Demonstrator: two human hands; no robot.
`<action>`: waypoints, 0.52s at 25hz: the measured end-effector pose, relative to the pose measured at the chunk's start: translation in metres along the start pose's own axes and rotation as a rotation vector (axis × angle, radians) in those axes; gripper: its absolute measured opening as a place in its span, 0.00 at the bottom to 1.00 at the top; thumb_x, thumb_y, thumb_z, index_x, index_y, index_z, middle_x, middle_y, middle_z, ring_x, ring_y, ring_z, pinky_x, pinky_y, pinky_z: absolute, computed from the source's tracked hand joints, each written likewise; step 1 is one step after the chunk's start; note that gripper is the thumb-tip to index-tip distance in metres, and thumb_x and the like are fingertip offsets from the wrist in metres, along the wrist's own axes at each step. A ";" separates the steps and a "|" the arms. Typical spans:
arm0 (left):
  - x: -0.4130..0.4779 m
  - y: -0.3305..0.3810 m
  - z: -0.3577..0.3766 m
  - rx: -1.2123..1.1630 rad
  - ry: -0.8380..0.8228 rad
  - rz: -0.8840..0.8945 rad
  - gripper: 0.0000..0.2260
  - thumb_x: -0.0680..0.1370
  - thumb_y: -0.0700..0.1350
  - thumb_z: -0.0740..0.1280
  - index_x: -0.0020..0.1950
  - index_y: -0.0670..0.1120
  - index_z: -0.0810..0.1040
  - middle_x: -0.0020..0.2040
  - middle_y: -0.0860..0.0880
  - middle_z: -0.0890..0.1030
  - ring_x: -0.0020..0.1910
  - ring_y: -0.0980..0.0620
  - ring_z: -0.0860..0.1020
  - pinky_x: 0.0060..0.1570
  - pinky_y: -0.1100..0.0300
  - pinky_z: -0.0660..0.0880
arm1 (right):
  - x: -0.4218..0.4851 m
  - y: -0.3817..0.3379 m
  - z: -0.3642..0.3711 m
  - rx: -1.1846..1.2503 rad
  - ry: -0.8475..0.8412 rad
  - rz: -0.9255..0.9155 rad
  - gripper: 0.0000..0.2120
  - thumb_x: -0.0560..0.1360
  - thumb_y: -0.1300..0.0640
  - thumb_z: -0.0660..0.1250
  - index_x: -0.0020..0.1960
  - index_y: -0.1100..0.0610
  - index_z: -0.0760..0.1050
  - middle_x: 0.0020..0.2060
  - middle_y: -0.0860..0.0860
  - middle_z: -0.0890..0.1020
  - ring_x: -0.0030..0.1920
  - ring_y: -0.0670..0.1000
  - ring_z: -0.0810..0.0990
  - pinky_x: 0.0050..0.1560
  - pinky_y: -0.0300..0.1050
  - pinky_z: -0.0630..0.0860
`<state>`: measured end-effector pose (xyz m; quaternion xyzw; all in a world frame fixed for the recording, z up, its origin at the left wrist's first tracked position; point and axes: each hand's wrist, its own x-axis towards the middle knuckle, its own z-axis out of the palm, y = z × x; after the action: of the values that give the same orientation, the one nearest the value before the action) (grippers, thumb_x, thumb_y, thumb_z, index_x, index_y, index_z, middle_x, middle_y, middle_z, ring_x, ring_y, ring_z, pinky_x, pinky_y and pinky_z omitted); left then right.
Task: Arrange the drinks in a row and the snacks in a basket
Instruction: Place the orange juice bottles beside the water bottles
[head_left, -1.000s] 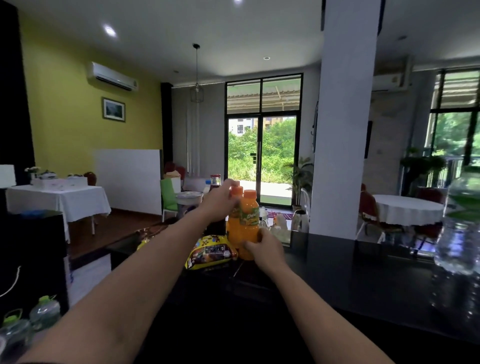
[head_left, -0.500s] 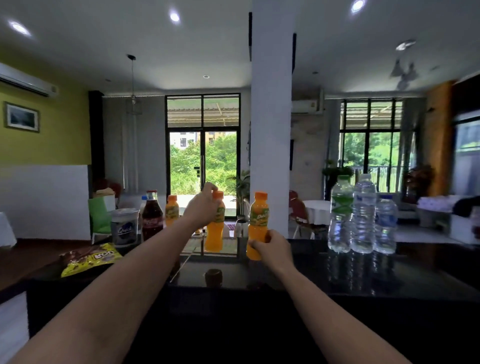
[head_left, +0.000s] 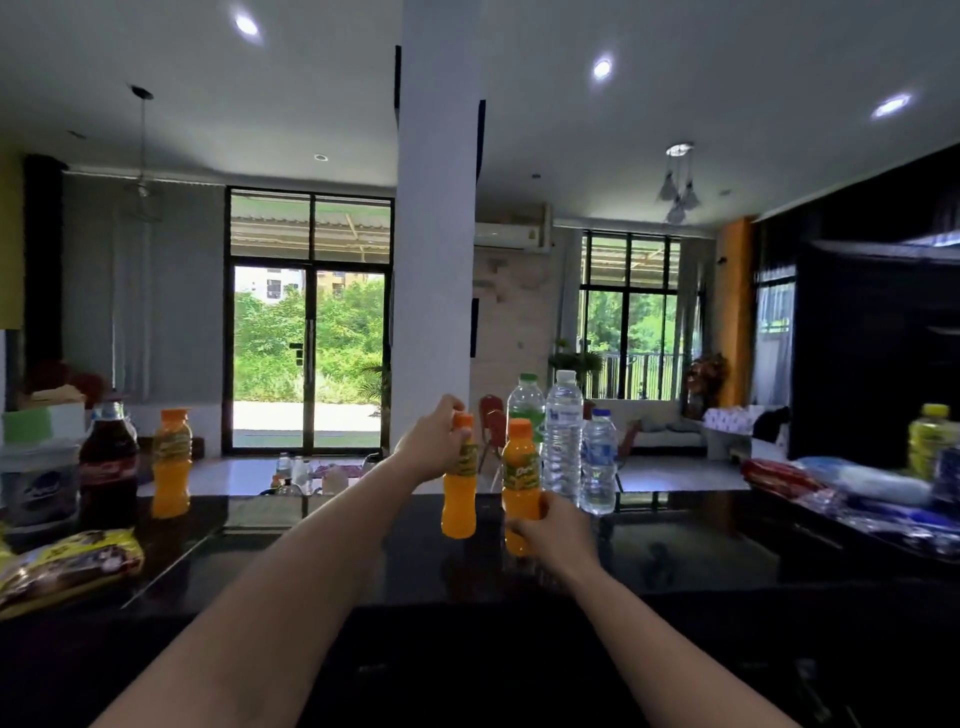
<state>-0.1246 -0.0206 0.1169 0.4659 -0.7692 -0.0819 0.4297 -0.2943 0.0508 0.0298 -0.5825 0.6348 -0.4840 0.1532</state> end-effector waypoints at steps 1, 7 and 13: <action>0.004 0.005 0.011 0.010 -0.010 0.000 0.11 0.80 0.43 0.61 0.62 0.47 0.67 0.53 0.42 0.79 0.42 0.49 0.76 0.40 0.57 0.73 | 0.003 0.007 -0.006 -0.007 -0.003 0.003 0.11 0.70 0.49 0.74 0.48 0.48 0.75 0.43 0.47 0.83 0.41 0.48 0.81 0.42 0.45 0.79; 0.030 0.003 0.053 0.130 -0.025 0.026 0.14 0.80 0.43 0.60 0.66 0.46 0.69 0.59 0.42 0.77 0.52 0.45 0.75 0.51 0.52 0.73 | 0.020 0.039 -0.006 -0.023 -0.031 -0.001 0.14 0.69 0.48 0.75 0.50 0.50 0.75 0.45 0.47 0.82 0.45 0.49 0.80 0.49 0.50 0.79; 0.062 -0.019 0.072 0.097 -0.008 0.031 0.13 0.81 0.42 0.59 0.66 0.44 0.68 0.58 0.42 0.77 0.51 0.48 0.75 0.52 0.54 0.74 | 0.046 0.045 0.016 -0.052 -0.006 0.011 0.18 0.68 0.44 0.74 0.51 0.48 0.70 0.42 0.42 0.79 0.42 0.46 0.78 0.42 0.46 0.76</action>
<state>-0.1778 -0.0993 0.0987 0.4739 -0.7811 -0.0398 0.4046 -0.3212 -0.0037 0.0037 -0.5842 0.6500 -0.4646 0.1424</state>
